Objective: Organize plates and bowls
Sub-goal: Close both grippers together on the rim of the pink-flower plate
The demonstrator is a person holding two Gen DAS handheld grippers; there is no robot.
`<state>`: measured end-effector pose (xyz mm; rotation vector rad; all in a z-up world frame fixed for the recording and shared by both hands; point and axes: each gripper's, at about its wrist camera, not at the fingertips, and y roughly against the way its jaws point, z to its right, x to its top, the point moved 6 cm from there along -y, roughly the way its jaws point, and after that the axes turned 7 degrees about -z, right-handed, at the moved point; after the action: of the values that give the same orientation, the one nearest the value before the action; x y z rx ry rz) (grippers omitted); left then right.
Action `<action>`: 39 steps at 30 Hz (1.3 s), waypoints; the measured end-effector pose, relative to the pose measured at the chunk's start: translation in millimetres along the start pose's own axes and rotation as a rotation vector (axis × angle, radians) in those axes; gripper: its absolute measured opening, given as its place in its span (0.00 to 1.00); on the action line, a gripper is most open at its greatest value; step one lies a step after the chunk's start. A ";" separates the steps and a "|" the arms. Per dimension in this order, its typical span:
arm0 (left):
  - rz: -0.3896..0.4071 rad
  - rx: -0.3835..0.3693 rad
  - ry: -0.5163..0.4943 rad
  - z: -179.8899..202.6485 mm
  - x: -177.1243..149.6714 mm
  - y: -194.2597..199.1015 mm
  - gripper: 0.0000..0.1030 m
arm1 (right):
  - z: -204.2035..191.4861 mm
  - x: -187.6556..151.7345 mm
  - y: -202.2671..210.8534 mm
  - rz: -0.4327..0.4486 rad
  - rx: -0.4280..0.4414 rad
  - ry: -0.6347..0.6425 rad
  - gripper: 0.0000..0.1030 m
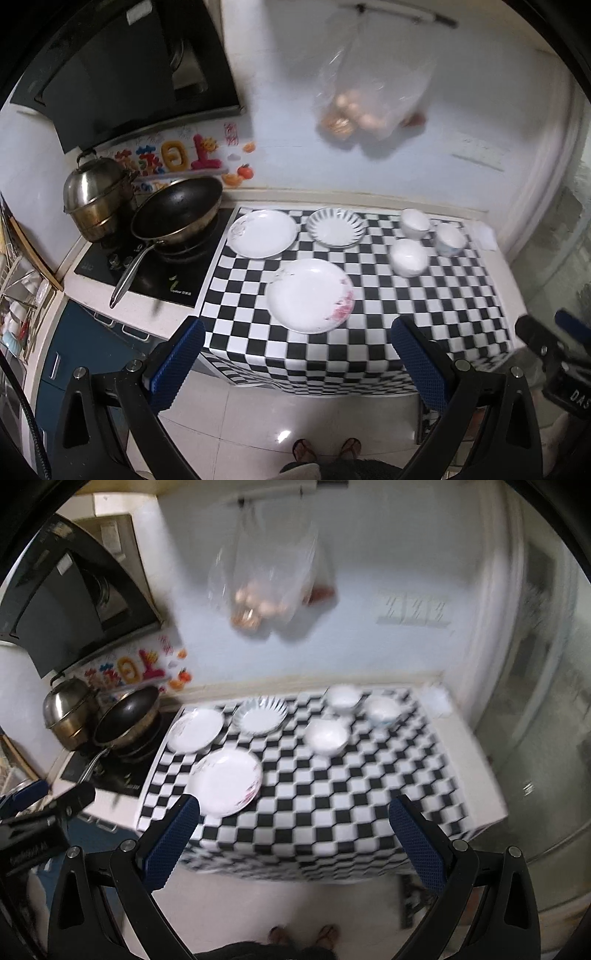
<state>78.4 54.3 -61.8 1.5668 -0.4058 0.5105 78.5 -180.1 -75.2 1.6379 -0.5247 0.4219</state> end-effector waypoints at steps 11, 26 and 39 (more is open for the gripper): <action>-0.261 -0.015 0.089 -64.1 20.2 -174.7 1.00 | -29.5 7.9 -216.4 -0.268 0.047 -0.008 1.00; -0.608 -0.095 0.168 -74.5 22.4 -386.1 0.64 | -46.7 25.0 -467.4 -0.640 0.216 -0.082 0.72; -0.678 -0.115 0.080 -56.7 30.7 -437.3 0.44 | -63.2 25.8 -515.0 -0.740 0.259 -0.045 0.32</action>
<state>338.9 139.4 -408.7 1.4575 0.1636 0.0217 390.9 -71.7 -475.9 1.9551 0.1314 -0.1053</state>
